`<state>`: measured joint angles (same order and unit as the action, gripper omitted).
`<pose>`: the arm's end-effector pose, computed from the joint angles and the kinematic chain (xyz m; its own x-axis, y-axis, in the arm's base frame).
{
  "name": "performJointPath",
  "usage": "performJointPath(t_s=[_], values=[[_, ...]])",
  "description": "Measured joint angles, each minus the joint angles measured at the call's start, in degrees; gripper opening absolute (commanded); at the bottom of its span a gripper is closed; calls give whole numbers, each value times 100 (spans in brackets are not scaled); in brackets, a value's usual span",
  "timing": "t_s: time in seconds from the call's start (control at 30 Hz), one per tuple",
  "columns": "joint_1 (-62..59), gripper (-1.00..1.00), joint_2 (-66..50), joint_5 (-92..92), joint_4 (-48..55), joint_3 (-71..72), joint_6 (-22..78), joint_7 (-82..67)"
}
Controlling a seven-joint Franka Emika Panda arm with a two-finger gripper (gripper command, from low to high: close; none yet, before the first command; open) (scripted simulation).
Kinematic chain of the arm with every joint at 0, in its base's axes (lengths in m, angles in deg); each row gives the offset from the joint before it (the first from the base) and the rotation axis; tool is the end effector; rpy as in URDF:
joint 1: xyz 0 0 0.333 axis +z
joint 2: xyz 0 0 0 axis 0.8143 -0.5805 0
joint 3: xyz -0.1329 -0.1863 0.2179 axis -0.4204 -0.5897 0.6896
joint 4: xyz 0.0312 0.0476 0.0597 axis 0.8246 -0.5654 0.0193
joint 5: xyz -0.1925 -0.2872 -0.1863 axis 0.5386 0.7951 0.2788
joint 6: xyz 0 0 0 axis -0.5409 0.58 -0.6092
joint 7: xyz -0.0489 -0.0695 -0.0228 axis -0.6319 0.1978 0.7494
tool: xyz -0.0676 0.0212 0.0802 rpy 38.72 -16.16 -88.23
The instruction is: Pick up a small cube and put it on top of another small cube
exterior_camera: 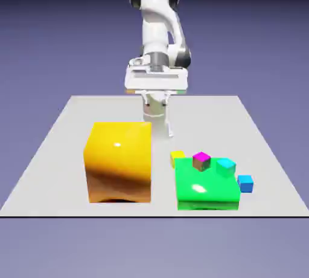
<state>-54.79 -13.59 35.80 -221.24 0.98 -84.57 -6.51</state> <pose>0.3872 0.0121 0.4530 0.5389 -0.6635 0.5190 -0.4682 -0.7481 -0.4702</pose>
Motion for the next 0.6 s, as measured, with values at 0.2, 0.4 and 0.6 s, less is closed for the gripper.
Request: performJointPath(t_s=[0.2,0.4,0.6], values=[[-478,0,77,-1204,-219,1246,457,-512],[-956,0,154,-2408,-437,2492,913,-1025],[-1434,0,231,-3611,-656,3738,1370,-1537]])
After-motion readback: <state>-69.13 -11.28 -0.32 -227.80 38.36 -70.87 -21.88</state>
